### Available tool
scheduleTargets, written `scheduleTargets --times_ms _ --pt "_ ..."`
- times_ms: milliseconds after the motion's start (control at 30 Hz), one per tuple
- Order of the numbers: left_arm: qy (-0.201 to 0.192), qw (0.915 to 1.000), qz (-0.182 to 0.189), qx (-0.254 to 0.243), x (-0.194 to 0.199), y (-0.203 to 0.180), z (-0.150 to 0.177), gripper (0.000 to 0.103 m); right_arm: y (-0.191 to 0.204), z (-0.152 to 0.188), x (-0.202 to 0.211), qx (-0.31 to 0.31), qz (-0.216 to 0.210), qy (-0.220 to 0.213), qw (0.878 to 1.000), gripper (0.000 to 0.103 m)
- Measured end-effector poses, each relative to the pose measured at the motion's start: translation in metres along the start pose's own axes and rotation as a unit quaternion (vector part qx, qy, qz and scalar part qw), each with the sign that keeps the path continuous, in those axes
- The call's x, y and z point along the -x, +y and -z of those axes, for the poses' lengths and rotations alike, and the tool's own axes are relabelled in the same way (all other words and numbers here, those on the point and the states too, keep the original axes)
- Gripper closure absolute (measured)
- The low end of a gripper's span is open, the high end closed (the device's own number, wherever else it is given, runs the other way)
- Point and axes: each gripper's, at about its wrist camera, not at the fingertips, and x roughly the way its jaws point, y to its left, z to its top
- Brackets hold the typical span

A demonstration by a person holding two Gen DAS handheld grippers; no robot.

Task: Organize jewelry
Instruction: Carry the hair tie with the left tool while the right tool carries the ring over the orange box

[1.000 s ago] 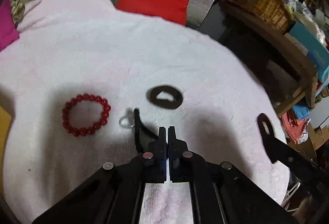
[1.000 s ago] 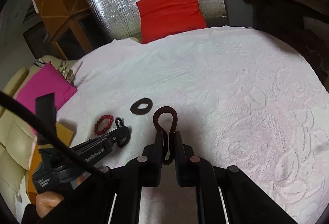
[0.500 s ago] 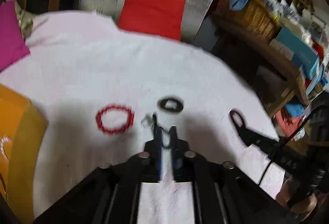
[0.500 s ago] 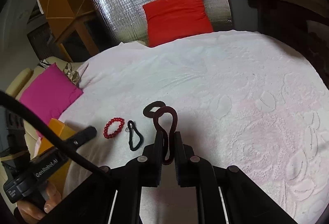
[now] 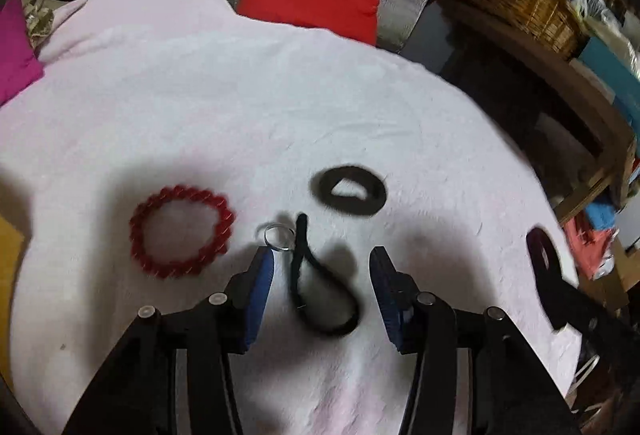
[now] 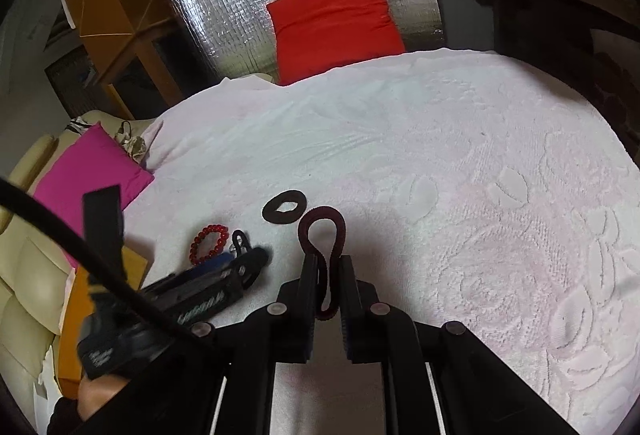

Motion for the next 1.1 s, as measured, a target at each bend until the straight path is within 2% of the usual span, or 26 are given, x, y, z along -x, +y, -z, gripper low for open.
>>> scheduleTargets --times_ms 67,100,133,333,567,767,1100 --pt "-0.001 0.9999 0.005 0.011 -0.004 0.004 -0.002 0.067 -0.002 0.0 0.001 -0.002 0.0 0.0 1.0 0.091" --pt "0.0 0.9999 0.002 0.013 -0.006 0.005 -0.002 0.083 -0.004 0.0 0.002 -0.004 -0.001 0.0 1.0 0.091" --pt "0.0 0.9999 0.0 0.013 -0.008 0.005 -0.002 0.092 -0.005 -0.001 0.003 -0.004 -0.003 0.0 1.0 0.091" --pt "-0.001 1.0 0.004 -0.006 -0.003 0.0 -0.002 0.096 -0.01 -0.005 0.012 -0.007 -0.005 -0.013 1.0 0.091" --pt "-0.041 0.9988 0.013 -0.025 0.036 -0.013 -0.004 0.096 -0.005 -0.005 0.017 -0.006 -0.012 -0.023 1.0 0.091" --pt "-0.062 0.997 -0.021 -0.041 0.075 -0.014 0.006 0.096 0.011 -0.001 0.013 0.009 -0.017 -0.024 1.0 0.091" --pt "-0.1 0.9908 -0.091 0.006 0.148 0.029 0.019 0.096 0.064 0.014 0.002 0.04 -0.067 -0.015 0.997 0.091"
